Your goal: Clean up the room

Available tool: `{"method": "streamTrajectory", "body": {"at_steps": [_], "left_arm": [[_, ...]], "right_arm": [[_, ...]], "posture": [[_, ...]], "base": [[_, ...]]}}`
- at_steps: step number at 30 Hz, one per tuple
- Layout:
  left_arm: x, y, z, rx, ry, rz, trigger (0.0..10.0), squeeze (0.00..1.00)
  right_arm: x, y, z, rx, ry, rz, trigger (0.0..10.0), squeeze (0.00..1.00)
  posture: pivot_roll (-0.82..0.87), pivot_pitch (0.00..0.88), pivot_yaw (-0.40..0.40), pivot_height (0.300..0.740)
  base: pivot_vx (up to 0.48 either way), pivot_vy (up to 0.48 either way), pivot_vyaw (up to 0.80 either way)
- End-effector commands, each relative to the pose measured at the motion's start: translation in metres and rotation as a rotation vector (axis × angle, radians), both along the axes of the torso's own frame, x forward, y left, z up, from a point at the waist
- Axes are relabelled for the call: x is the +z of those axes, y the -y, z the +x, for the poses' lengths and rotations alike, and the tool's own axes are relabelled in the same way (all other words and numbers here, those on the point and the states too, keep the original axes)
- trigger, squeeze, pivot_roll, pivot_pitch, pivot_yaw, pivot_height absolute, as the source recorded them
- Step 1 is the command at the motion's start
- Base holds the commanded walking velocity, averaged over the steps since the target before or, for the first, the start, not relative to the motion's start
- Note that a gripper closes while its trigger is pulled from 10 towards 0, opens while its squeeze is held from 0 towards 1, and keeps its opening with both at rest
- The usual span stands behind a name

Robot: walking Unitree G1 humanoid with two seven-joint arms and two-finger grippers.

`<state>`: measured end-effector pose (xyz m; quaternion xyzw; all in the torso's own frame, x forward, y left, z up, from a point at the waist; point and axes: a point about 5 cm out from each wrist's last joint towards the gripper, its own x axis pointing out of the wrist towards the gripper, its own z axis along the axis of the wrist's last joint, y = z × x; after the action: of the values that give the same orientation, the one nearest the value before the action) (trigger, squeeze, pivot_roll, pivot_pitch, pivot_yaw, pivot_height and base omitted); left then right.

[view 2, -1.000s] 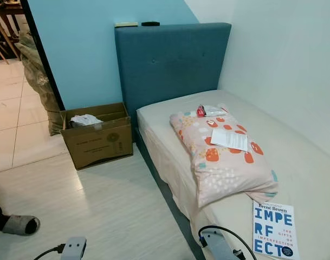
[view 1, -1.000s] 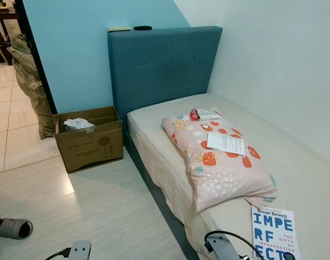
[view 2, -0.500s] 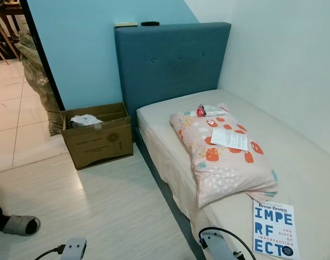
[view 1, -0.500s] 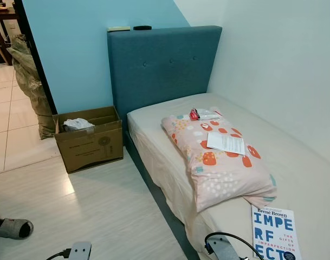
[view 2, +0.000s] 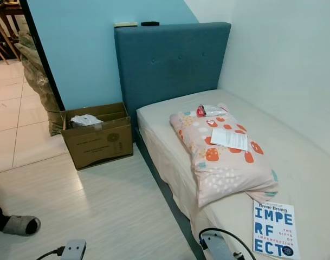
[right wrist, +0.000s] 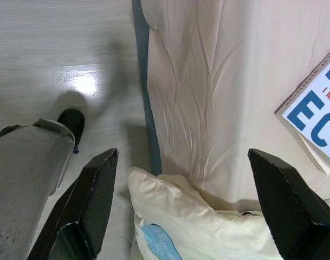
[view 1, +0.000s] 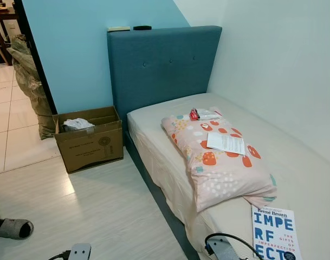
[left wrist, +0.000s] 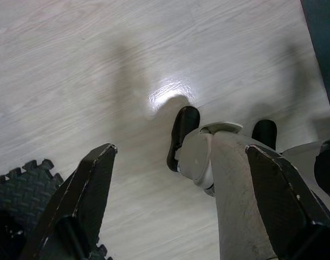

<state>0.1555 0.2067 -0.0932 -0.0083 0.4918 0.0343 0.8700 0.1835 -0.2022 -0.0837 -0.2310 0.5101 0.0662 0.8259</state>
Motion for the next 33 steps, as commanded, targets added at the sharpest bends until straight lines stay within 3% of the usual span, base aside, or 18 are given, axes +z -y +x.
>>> {"method": "streamTrajectory", "body": {"at_steps": [1, 33], "left_arm": [[-0.0006, -0.0028, -0.0027, -0.006, -0.011, 0.005, 10.0, 0.0], [-0.001, -0.0049, -0.0047, -0.01, -0.018, 0.01, 10.0, 0.0]], "right_arm": [[-0.0009, 0.0011, -0.0023, -0.004, -0.002, 0.003, 10.0, 0.0], [-0.001, -0.0028, -0.0013, -0.03, 0.005, 0.025, 10.0, 0.0]], "posture": [[0.05, 0.0, -0.072, 0.726], [0.04, 0.0, -0.056, 0.726]], "base": [[0.0, 0.0, 0.0], [0.0, 0.0, 0.0]]}}
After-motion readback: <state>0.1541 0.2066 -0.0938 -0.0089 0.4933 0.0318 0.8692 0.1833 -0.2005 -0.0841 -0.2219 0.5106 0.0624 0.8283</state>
